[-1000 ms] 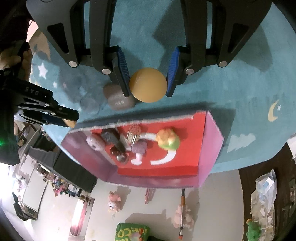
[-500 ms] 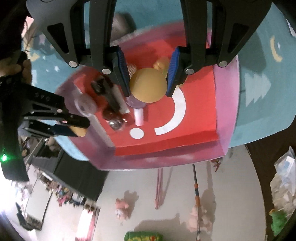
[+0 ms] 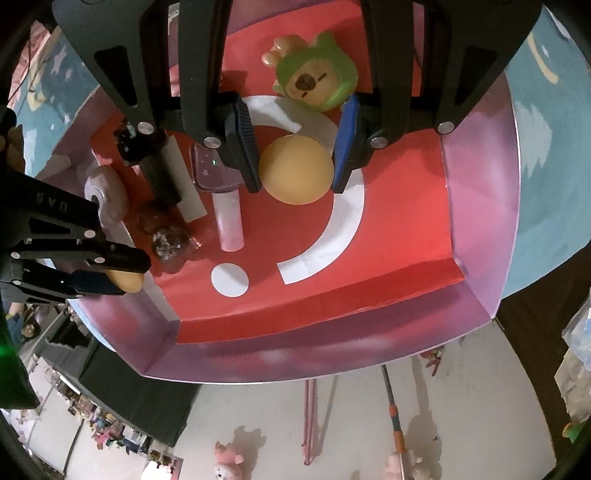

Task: Organize rigid objects
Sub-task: 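Carry both sponges into the pink box and open both tools, then withdraw both tools from the box toward the brown case and clear lid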

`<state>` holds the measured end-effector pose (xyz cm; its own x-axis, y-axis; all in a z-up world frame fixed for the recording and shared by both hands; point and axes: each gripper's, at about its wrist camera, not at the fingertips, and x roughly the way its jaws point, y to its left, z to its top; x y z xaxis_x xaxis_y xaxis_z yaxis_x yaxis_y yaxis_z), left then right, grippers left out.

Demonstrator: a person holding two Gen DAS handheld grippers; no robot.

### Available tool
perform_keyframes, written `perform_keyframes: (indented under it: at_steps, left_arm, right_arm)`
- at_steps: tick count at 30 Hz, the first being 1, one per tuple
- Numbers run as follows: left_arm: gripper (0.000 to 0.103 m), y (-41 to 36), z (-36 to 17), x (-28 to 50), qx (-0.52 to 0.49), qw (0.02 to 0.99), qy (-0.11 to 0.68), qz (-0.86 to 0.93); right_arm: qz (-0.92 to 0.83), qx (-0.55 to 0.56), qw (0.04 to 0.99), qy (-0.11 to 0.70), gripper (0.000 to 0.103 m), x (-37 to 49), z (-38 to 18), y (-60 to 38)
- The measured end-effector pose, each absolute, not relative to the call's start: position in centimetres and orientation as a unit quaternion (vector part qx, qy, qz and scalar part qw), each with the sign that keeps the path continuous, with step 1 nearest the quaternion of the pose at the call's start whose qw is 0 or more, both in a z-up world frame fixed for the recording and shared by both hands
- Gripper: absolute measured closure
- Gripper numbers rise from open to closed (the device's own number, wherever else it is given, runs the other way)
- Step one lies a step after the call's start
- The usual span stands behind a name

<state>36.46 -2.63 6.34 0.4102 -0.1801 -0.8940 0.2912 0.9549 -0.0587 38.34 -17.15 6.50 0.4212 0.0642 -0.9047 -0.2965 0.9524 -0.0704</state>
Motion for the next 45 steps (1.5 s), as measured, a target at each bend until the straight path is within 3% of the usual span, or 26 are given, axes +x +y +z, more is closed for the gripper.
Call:
perform_keyframes:
  at_steps: [27,45]
  left_arm:
    - [0.067,-2.2,5.1,37.3,0.04,0.831,0.538,-0.137]
    - [0.067,-2.3,5.1,37.1,0.043,0.831,0.537,-0.136]
  right_arm:
    - [0.109,-0.213,0.807,0.54,0.063,38.9,5.4,-15.3]
    - [0.119,-0.217,0.798,0.55,0.064,39.8,4.5,-15.0]
